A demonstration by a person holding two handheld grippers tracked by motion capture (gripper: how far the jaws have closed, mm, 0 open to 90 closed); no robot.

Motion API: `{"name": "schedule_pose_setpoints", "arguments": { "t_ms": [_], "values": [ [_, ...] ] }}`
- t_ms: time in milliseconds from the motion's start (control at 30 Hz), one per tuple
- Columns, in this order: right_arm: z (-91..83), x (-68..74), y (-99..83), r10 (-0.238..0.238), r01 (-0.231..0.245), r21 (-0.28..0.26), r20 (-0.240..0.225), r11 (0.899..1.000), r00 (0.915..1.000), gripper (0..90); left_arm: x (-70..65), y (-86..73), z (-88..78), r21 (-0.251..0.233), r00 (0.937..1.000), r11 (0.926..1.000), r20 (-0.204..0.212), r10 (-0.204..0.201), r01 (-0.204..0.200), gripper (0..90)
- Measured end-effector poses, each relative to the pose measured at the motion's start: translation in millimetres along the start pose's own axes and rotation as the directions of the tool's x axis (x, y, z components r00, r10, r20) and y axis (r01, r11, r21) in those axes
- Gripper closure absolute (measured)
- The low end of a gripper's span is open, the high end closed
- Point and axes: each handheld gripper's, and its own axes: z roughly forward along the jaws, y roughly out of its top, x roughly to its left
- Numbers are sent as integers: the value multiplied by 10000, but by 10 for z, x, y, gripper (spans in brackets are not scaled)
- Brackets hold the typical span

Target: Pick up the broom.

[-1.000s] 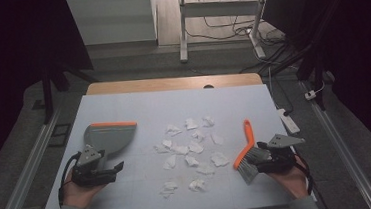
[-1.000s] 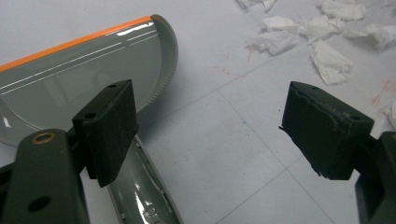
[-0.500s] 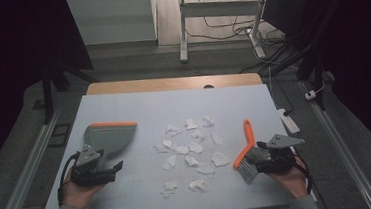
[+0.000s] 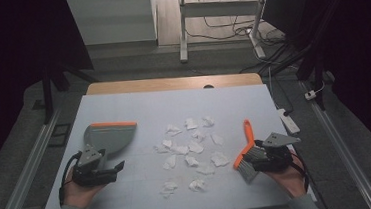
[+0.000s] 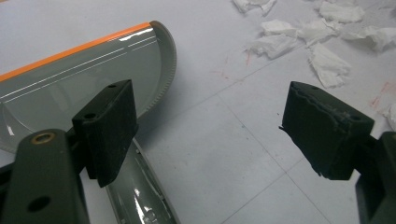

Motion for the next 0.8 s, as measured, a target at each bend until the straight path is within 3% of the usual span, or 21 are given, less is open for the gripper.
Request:
{"name": "schedule_pose_setpoints", "arguments": {
  "t_ms": [167,400,800],
  "values": [
    [-26,26,63,-44,46,-92,224,9999,9997,288,-11,0,6,35,10000,10000,-22,47,-46,190],
    [-27,3,188,454,-464,185,489,9988,9978,291,-14,2,18,59,10000,10000,4,48,-48,190],
    [-3,-59,522,1179,-1242,991,672,9873,9907,308,6,0,36,120,10000,9999,52,54,-55,191]
  ]
}}
